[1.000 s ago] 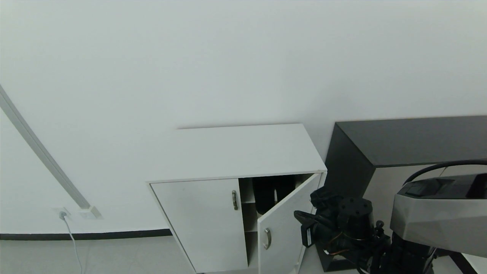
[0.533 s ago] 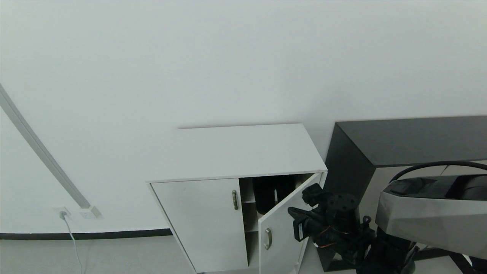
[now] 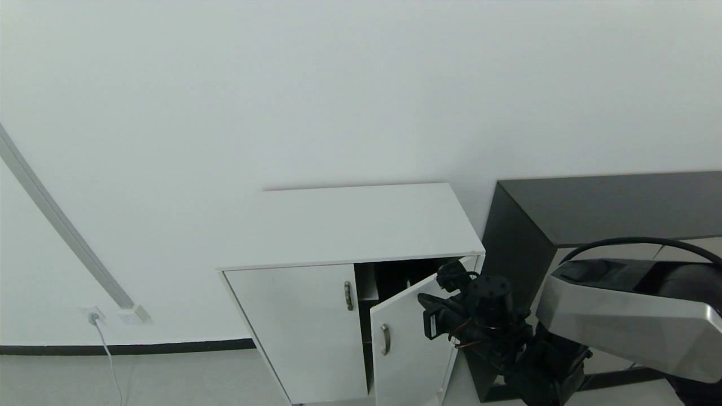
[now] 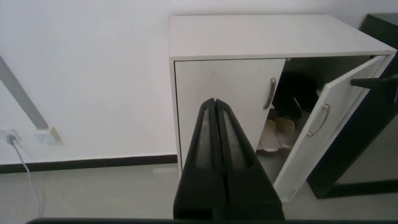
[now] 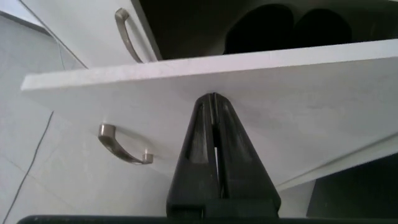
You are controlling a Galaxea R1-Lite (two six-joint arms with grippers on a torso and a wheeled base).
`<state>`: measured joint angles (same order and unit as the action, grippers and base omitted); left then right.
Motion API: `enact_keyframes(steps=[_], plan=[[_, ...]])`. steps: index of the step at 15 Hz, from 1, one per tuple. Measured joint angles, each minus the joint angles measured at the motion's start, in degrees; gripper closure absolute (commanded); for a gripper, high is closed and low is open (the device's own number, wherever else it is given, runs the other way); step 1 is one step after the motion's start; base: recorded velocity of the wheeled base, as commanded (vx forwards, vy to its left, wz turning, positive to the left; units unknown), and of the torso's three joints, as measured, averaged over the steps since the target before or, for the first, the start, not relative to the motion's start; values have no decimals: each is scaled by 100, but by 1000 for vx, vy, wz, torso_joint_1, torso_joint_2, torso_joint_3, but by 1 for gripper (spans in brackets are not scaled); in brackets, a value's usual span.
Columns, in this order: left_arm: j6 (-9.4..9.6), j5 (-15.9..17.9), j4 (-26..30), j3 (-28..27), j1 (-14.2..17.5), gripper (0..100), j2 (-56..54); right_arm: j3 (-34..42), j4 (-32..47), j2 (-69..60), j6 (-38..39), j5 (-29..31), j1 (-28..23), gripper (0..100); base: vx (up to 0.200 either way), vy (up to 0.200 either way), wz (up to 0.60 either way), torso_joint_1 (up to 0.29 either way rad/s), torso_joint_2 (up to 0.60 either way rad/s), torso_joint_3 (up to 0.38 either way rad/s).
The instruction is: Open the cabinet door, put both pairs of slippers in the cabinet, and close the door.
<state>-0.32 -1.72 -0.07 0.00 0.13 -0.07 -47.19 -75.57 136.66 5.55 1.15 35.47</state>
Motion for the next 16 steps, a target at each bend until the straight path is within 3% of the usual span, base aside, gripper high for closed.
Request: enact_keyframes(steps=[16], plan=[[-1, -2, 0, 0, 2, 100, 0, -1598, 752, 769, -29, 295, -257, 100, 0, 0, 0, 0, 0, 0]])
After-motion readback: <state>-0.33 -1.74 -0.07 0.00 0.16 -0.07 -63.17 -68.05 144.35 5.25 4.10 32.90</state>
